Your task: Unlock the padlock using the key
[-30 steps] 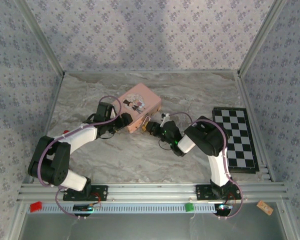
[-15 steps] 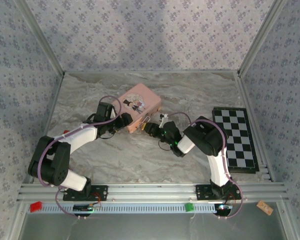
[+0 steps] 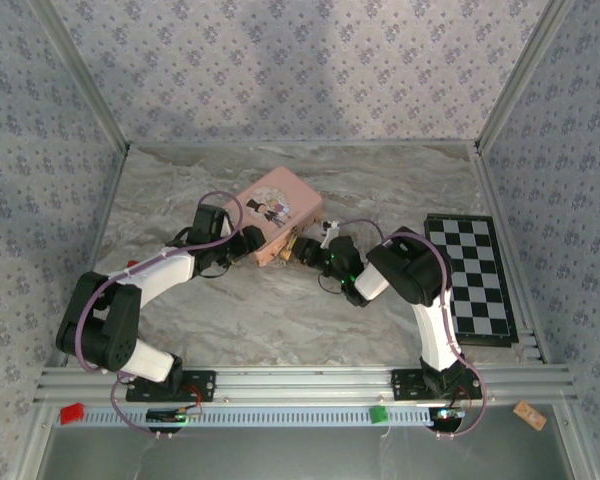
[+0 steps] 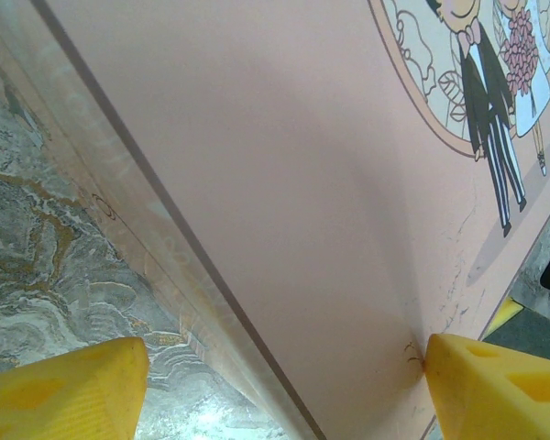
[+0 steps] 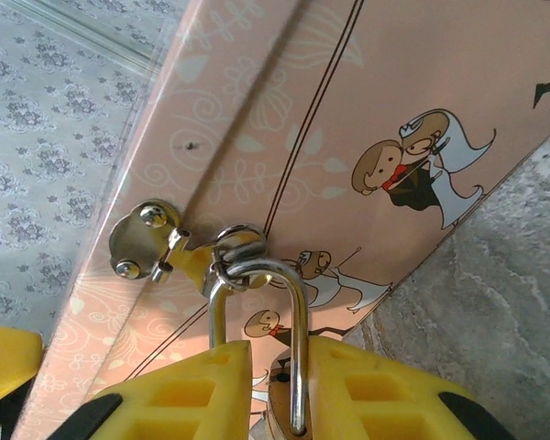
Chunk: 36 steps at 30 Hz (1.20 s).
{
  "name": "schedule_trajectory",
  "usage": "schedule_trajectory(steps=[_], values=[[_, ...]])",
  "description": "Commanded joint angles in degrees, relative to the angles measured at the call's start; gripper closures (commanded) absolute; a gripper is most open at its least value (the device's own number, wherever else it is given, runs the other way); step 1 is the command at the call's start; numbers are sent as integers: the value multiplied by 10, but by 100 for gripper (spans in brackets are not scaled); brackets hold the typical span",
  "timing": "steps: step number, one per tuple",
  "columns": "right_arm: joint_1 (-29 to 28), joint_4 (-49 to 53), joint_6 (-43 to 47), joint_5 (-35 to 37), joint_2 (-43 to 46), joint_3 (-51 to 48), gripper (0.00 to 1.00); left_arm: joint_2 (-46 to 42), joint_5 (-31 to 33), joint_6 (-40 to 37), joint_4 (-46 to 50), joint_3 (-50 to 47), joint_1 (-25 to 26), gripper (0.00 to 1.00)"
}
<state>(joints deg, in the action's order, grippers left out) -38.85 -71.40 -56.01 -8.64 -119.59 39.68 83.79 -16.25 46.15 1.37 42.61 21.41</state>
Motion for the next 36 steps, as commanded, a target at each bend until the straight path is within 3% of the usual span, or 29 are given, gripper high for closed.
schedule_trajectory(steps=[1, 7, 17, 26, 36], values=[[3, 8, 11, -4, -12, 11, 76, -1, 10, 0, 2, 6, 2, 21], [7, 16, 11, -7, -28, 21, 74, -2, 8, 1, 2, 8, 2, 21], [12, -5, 1, -21, -32, 22, 91, -4, 8, 1, 5, 8, 3, 21], [15, -29, -12, -18, 1, -9, 99, -3, 10, 0, 11, 14, 3, 21], [37, -15, -28, -2, 41, -17, 100, 3, 15, -1, 21, 20, 6, 21]])
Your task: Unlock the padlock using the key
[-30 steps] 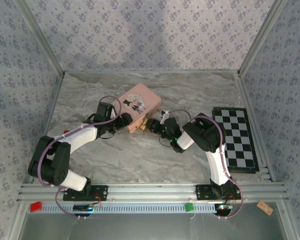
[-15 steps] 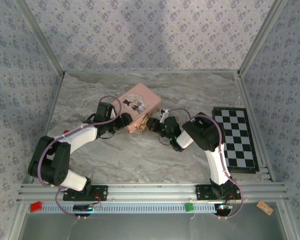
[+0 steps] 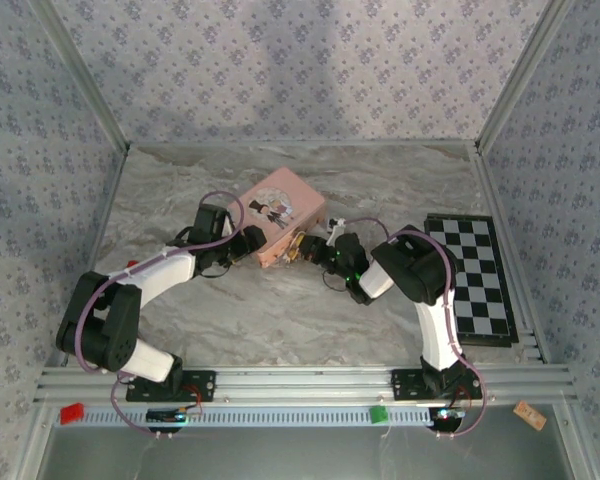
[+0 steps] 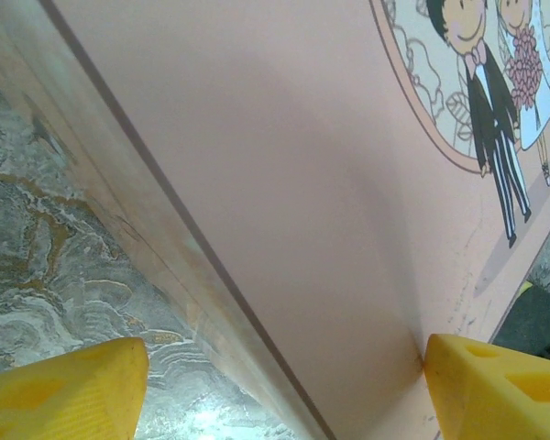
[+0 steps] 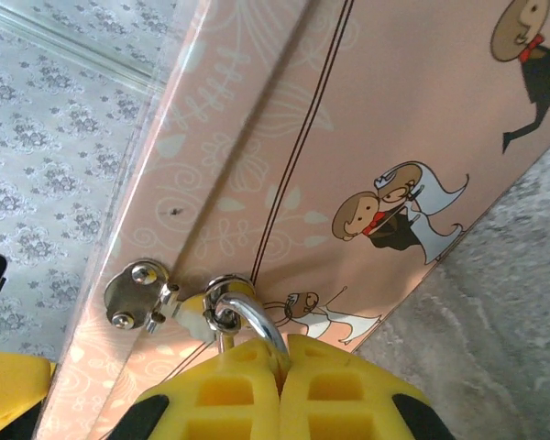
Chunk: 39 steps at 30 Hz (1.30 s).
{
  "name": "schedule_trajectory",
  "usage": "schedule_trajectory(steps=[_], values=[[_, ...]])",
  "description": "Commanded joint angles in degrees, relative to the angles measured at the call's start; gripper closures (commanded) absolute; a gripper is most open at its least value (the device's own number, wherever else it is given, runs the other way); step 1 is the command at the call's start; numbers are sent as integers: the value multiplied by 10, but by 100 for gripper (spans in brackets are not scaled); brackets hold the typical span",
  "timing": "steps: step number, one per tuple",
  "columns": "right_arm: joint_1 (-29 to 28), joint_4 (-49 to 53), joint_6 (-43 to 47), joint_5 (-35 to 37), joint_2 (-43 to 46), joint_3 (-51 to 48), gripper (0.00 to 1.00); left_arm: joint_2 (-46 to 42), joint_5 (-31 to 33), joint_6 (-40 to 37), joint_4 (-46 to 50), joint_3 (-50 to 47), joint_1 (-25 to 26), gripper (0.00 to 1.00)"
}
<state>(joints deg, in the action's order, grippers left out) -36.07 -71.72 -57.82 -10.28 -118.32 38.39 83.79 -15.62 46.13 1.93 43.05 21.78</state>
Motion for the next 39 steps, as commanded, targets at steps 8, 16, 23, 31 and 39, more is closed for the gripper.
schedule_trajectory(steps=[8, 16, 23, 31, 39], values=[[23, -2, -19, 25, 43, -4, 100, 10, 11, -2, 18, 18, 2, 21], [33, 3, -23, 23, 48, 6, 100, 21, 26, -2, 26, 19, 2, 21], [46, 17, -20, 26, 65, 5, 100, 28, 35, -1, 28, 20, 2, 21], [62, 48, -10, 27, 94, 6, 100, 21, 49, 0, 39, 12, -2, 22], [67, 92, -14, 43, 129, -9, 100, 27, 46, 2, 30, 13, -2, 22]])
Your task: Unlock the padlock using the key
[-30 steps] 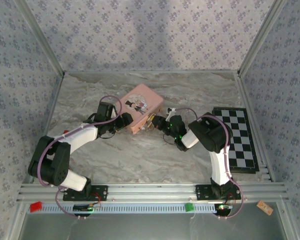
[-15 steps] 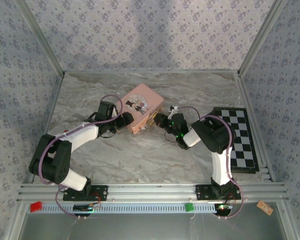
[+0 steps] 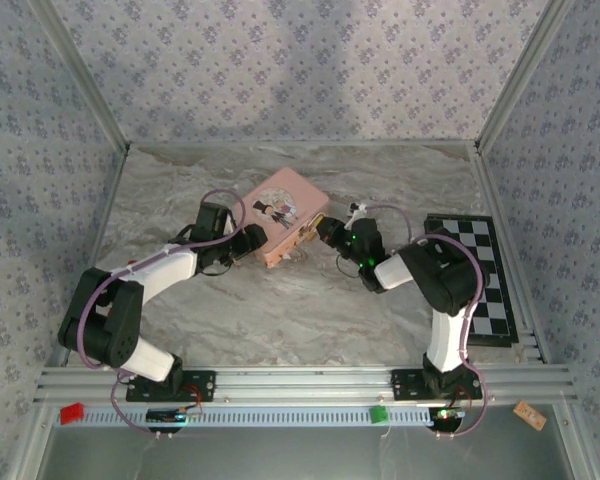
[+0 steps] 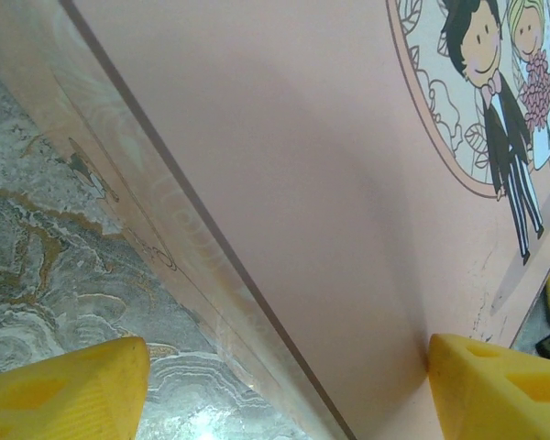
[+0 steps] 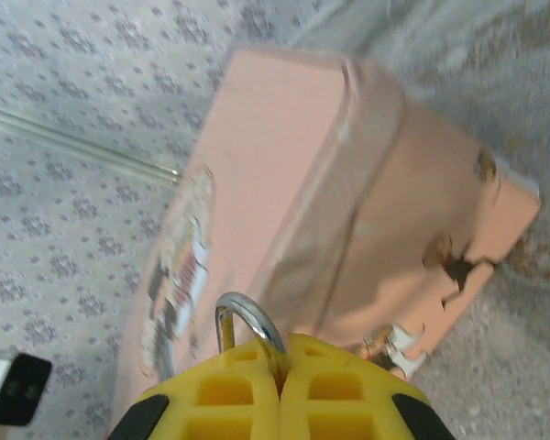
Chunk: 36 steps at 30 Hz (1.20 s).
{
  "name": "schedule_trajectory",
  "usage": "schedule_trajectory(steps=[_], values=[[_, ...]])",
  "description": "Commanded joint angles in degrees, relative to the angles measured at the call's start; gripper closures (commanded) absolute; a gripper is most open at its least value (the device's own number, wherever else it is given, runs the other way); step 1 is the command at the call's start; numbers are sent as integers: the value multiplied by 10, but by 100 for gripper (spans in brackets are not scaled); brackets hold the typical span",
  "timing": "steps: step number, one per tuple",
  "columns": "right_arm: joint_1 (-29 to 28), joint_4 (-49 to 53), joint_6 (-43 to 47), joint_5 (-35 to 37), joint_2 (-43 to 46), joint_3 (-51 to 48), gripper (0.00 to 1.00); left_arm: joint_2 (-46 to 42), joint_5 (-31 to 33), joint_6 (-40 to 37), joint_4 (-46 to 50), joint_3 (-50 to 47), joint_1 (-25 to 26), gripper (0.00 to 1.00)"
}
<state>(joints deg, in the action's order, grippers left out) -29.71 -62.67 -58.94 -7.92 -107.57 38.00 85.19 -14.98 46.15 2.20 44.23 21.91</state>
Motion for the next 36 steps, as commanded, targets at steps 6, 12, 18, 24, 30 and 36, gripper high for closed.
schedule_trajectory(steps=[6, 12, 18, 24, 30, 36], values=[[4, -4, -15, 16, 40, -30, 100, 22, 40, -5, 32, 14, -5, 22], [18, 239, 82, 10, 189, -49, 100, 49, 33, -26, 49, 47, -13, 22], [24, 493, 203, 34, 359, -57, 100, 76, 41, -49, 67, 83, -19, 22], [38, 646, 267, 19, 462, -58, 100, 113, 36, -63, 75, 119, -29, 22], [49, 741, 294, 0, 520, -59, 100, 154, 35, -80, 88, 161, -35, 21], [57, 797, 293, -8, 518, -62, 100, 183, 37, -101, 127, 212, -38, 22]])
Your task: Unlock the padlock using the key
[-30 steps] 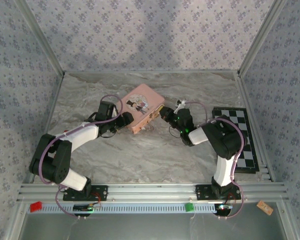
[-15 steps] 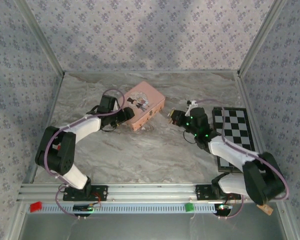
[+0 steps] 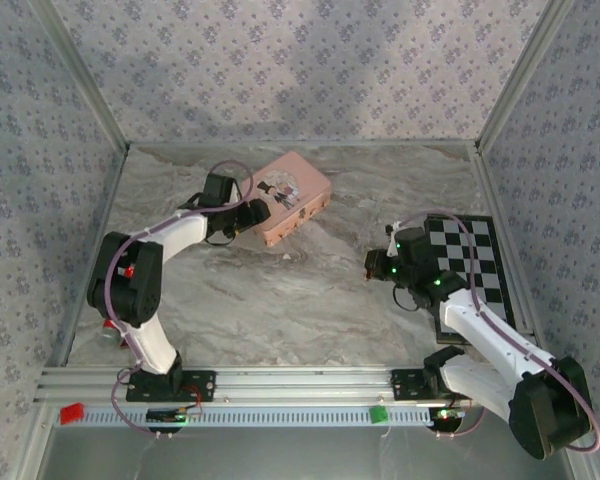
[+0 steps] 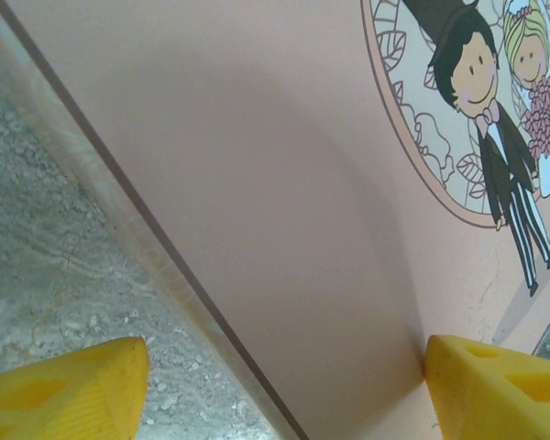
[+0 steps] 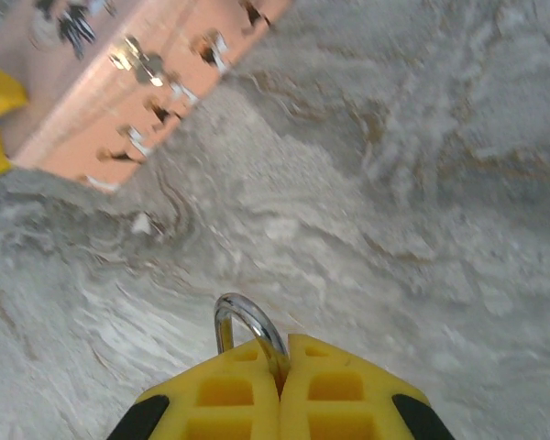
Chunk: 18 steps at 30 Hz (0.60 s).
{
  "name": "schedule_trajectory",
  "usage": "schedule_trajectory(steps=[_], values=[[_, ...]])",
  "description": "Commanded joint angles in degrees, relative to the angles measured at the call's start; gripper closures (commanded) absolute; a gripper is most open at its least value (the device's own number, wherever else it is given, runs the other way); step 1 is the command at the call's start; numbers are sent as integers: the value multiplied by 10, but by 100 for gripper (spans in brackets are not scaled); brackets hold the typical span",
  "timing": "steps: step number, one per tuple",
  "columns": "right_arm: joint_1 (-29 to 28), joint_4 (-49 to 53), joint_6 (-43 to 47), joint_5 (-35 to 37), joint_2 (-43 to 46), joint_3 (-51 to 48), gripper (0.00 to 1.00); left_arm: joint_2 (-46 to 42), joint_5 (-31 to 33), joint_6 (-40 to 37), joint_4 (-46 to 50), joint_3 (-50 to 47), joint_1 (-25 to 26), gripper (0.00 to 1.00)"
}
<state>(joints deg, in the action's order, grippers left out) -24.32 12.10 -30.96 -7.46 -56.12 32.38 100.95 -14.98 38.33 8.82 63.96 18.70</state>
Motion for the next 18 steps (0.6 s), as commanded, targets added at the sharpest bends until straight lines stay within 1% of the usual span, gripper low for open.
schedule_trajectory(steps=[1, 4, 8, 11, 15, 18], values=[[4, 52, 14, -13, 4, -9, 100, 24, 39, -27, 65, 18, -6, 22], [8, 68, 13, -9, -3, -11, 100, 11, 43, -34, 76, 19, -6, 21], [18, 111, 16, 4, -41, 4, 100, -15, 50, -56, 115, 20, -7, 12], [22, 107, 18, 3, -71, 6, 100, -50, 51, -58, 121, -3, -10, 8], [24, 87, 13, 4, -109, 10, 100, -102, 63, -52, 114, -50, -10, 7], [24, 66, 12, 1, -135, 13, 100, -174, 72, -36, 56, -133, -10, 5]])
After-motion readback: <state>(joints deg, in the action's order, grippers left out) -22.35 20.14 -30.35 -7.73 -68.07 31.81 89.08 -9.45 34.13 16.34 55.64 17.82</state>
